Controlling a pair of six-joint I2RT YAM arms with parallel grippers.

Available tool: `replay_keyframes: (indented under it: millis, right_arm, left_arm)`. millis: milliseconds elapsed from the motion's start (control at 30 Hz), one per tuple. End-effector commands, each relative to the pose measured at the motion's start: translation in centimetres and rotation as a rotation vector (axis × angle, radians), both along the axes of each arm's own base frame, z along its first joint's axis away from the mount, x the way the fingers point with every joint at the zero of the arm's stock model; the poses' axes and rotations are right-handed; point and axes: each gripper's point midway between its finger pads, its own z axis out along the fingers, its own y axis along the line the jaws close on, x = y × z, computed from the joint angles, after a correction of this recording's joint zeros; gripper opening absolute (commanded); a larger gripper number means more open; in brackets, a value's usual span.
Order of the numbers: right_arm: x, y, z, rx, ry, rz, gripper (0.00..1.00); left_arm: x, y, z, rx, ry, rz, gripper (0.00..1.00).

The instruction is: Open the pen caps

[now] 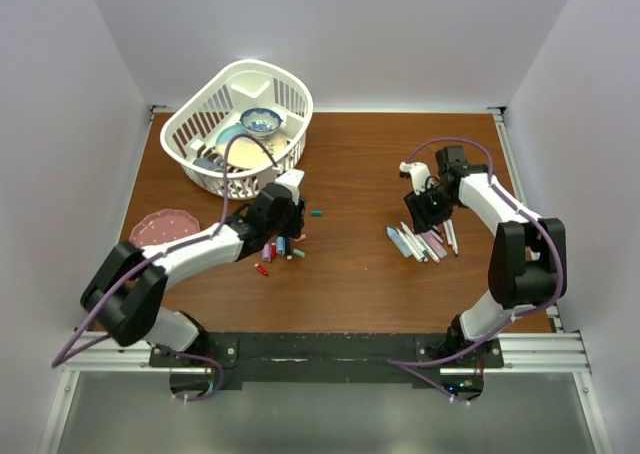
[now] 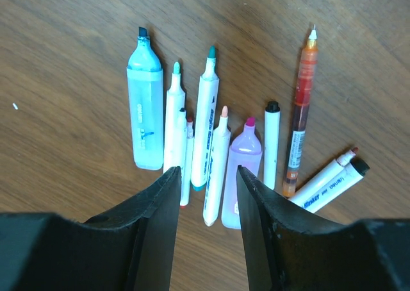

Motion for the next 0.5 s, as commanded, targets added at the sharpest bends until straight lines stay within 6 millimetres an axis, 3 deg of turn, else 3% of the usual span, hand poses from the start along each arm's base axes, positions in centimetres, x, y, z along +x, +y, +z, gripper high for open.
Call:
replay_keyframes:
  millis: [0,133,333,467]
  right_arm:
    - [0.3,0.5,2.4,0.065,-0.074,0.018,0.44]
    - [0.6,0.5,4.0,0.109,-0.135,0.010,0.44]
    - [1.3,-0.2,8.3,0.205,-0.303,-0.030,0.46]
    - [1.4,-1.8,12.4,0.255,-0.464,-0.099,0.57]
  left_arm:
    - [0.3,-2.2,8.2,-0.153,-0.203,-0.116,0.55]
    - [-0.4,-1.0,13.7,-0.220,-0.340,-0.106,0.73]
    - [-1.5,3.0,19.1,-0.208,-0.461,-0.019,0.98]
    - [-2.5,6.4,21.4,-0.141,-0.505,0.054,1.00]
